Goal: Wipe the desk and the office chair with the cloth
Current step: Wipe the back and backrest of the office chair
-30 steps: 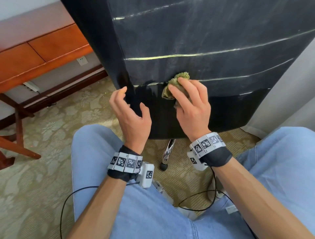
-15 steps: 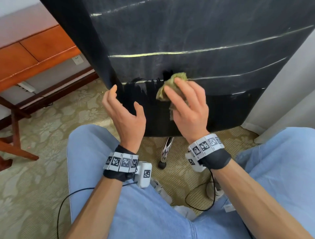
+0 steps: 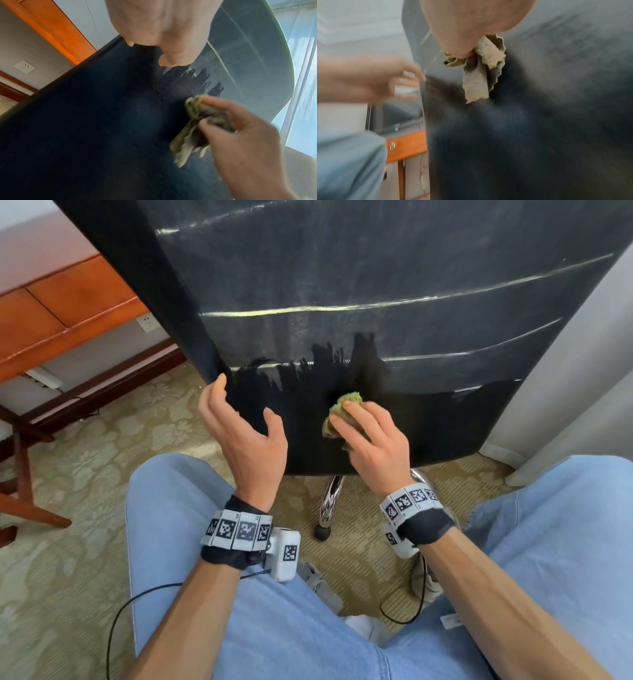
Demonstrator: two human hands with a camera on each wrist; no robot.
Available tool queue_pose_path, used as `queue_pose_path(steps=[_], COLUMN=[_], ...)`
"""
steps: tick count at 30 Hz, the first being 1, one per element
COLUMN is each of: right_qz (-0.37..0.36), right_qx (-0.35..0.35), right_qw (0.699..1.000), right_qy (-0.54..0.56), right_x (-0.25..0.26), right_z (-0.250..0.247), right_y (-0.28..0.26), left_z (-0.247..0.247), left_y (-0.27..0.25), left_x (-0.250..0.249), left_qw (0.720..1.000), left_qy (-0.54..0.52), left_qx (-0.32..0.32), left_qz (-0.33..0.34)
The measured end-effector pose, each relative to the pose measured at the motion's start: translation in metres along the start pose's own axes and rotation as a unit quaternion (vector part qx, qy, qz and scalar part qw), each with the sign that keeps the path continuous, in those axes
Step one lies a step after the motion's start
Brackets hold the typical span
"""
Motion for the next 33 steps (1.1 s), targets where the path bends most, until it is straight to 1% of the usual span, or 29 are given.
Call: queue_pose_path(steps=[3,4,5,7,9,11,13,14,16,18,20,22,23,25,26,28,30,32,33], right_qz=[0.029,0.045,0.058,0.065,0.058,0.052,0.053,0.058,0.062,0.058,0.061,0.072,0.076,0.085,0.087,0.085,0.083,0.100,0.113], right_qx=[-0.146,-0.183,-0.201,-0.198,-0.173,-0.118,-0.042,-0.012,0.015,-0.003,-0.078,-0.165,-0.192,-0.210,-0.203,-0.165,-0.098,-0.015,0.013], right_qw=[0.989,0.982,0.978,0.977,0.982,0.989,0.995,0.996,0.997,0.998,0.995,0.984,0.978,0.974,0.974,0.980,0.987,0.989,0.988], right_qy=[0.010,0.003,-0.010,-0.035,-0.050,-0.068,-0.078,-0.073,-0.048,-0.026,-0.013,-0.006,-0.011,-0.031,-0.042,-0.073,-0.099,-0.107,-0.108], right_x=[-0.009,-0.017,-0.026,-0.039,-0.045,-0.047,-0.047,-0.047,-0.043,-0.036,-0.030,-0.030,-0.034,-0.045,-0.051,-0.060,-0.064,-0.067,-0.068], right_z=[-0.046,-0.058,-0.064,-0.064,-0.053,-0.033,-0.012,-0.006,-0.004,-0.016,-0.045,-0.075,-0.085,-0.090,-0.086,-0.069,-0.045,-0.022,-0.016], right_y=[0.042,0.052,0.057,0.056,0.037,0.007,-0.022,-0.029,-0.028,-0.008,0.021,0.047,0.055,0.058,0.053,0.029,-0.007,-0.040,-0.050], left_z=[0.001,0.003,0.005,0.008,0.011,0.010,0.008,0.008,0.007,0.007,0.007,0.008,0.009,0.010,0.010,0.011,0.012,0.011,0.011], left_y=[0.001,0.001,0.001,0.000,0.000,0.003,0.006,0.007,0.008,0.008,0.008,0.007,0.006,0.005,0.004,0.003,0.003,0.003,0.003], left_x=[0.001,0.002,0.004,0.006,0.007,0.007,0.009,0.011,0.015,0.018,0.016,0.011,0.007,0.003,0.003,0.004,0.005,0.007,0.009], left_qw=[1.000,1.000,1.000,1.000,1.000,1.000,1.000,1.000,0.999,0.999,0.999,0.999,0.999,1.000,1.000,0.999,0.999,0.999,0.999], left_qy=[-0.003,-0.001,0.000,0.004,0.008,0.009,0.011,0.013,0.018,0.020,0.019,0.017,0.016,0.019,0.021,0.026,0.029,0.031,0.033], left_qx=[-0.002,0.000,0.004,0.014,0.021,0.021,0.015,0.015,0.023,0.029,0.028,0.026,0.026,0.023,0.021,0.020,0.020,0.021,0.022], left_qz=[-0.001,-0.004,-0.008,-0.016,-0.015,-0.011,-0.009,-0.011,-0.021,-0.029,-0.028,-0.020,-0.013,-0.004,-0.004,-0.010,-0.016,-0.023,-0.029])
Point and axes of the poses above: each hand's wrist, its own y-axis towards the middle knuckle, its own z-axis out of the palm, x = y × z, the point moved 10 cm from there along y, towards the middle knuckle, and after that the axes turned 9 degrees about -x, right-handed, at the moved point
